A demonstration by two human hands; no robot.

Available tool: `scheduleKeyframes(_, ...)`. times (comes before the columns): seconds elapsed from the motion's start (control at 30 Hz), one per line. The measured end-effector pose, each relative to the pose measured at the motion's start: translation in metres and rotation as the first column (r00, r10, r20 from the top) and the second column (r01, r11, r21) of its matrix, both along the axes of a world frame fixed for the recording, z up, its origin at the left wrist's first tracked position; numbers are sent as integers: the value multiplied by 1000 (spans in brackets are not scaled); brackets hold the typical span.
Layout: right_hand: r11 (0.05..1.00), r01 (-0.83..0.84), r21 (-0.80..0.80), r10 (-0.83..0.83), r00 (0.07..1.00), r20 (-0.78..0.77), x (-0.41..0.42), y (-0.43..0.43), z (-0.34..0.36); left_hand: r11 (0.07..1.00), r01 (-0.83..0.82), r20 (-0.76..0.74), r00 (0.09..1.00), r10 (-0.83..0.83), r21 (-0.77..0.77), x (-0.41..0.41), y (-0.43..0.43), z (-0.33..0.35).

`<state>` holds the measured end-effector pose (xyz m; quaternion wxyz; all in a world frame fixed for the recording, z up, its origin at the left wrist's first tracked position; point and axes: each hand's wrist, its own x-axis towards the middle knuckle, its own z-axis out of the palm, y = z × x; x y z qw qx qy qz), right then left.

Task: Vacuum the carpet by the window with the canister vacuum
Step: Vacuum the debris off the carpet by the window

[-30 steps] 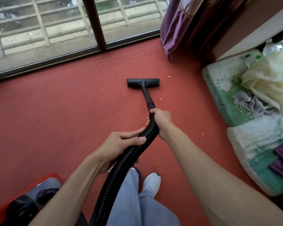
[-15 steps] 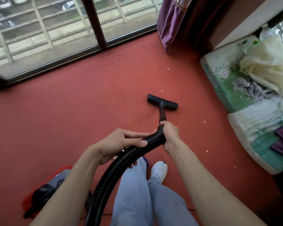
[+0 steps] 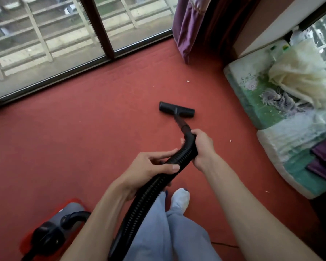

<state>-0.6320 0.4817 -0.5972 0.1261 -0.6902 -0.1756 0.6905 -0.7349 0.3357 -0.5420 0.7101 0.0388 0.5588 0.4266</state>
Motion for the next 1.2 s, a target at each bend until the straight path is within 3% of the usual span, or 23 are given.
scheduleKeyframes(0.2, 997, 62, -43, -61, 998, 23, -7, -3, -19, 987, 150, -33, 988, -152, -55, -17, 12, -8)
scheduleKeyframes(0.37, 996, -30, 84, 20, 992, 121, -32, 33, -49, 995, 53, -120, 991, -63, -85, -11, 45, -38)
scheduleKeyframes(0.5, 976, -90, 200, 55, 983, 174, -55, 75, -79, 998, -69, -215, 974, 66, -7, -4, 75, -67)
scheduleKeyframes(0.6, 963, -144, 229, 100, 976, 192, -66, 102, -96, 990, -142, -272, 952, 143, 20, -2, 99, -85)
scheduleKeyframes(0.73, 962, -176, 210, 144, 977, 157, -57, 112, -100, 993, -116, -254, 961, 108, -18, 0, 110, -87)
scheduleKeyframes(0.9, 976, -162, 146, 136, 976, 172, -7, 66, -80, 990, 93, -156, 982, -110, -109, -3, 77, -51)
scheduleKeyframes(1.07, 988, -89, -127, 98, 993, 71, 54, -3, -19, 911, 401, 63, 916, -397, -92, -3, 33, -1)
scheduleKeyframes(1.2, 985, -36, -169, 48, 997, 68, 56, -10, -22, 885, 452, 40, 892, -450, -112, 2, 32, 6)
